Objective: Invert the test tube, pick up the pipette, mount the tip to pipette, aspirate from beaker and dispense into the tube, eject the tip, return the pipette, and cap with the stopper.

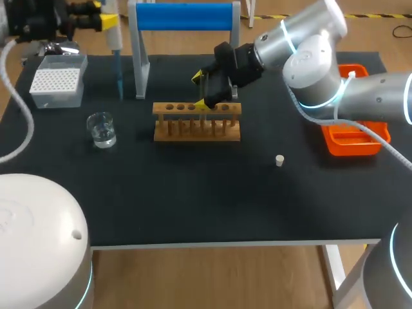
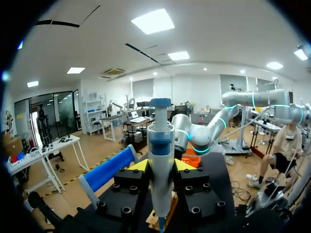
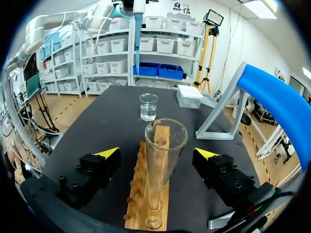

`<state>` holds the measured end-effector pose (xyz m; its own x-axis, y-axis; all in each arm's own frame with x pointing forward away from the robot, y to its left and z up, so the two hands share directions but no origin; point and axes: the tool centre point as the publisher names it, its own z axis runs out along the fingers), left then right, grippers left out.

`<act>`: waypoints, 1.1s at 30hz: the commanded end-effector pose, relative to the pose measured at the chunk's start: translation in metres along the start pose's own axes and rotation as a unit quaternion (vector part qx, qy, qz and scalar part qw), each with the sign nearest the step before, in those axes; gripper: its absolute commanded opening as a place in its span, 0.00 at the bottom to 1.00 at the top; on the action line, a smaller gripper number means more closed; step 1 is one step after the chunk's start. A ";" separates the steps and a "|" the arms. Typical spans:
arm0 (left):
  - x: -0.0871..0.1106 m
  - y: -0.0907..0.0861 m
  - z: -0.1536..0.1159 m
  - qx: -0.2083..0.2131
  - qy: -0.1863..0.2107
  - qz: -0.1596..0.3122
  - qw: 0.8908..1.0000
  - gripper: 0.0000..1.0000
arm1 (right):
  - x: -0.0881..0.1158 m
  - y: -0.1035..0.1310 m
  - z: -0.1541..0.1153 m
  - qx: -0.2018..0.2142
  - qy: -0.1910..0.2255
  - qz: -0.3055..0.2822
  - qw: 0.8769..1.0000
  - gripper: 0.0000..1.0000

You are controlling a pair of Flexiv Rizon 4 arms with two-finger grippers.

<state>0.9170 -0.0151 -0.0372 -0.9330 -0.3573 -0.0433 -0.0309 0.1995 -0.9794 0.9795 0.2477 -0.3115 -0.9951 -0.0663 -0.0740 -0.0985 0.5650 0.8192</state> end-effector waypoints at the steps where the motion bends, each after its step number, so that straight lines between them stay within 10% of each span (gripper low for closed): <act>1: -0.011 -0.018 0.040 -0.008 0.026 0.001 1.000 0.00 | -0.001 0.000 -0.001 0.001 0.002 0.000 1.000 1.00; 33: 0.013 -0.073 0.141 0.045 0.121 0.021 0.991 0.00 | -0.001 0.000 -0.001 0.001 0.002 0.000 1.000 1.00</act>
<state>0.9517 -0.1579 0.0055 -0.9906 -0.1288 -0.0466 0.0301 0.1272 -0.9914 0.9795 0.2478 -0.3114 -0.9950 -0.0665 -0.0739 -0.0986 0.5649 0.8192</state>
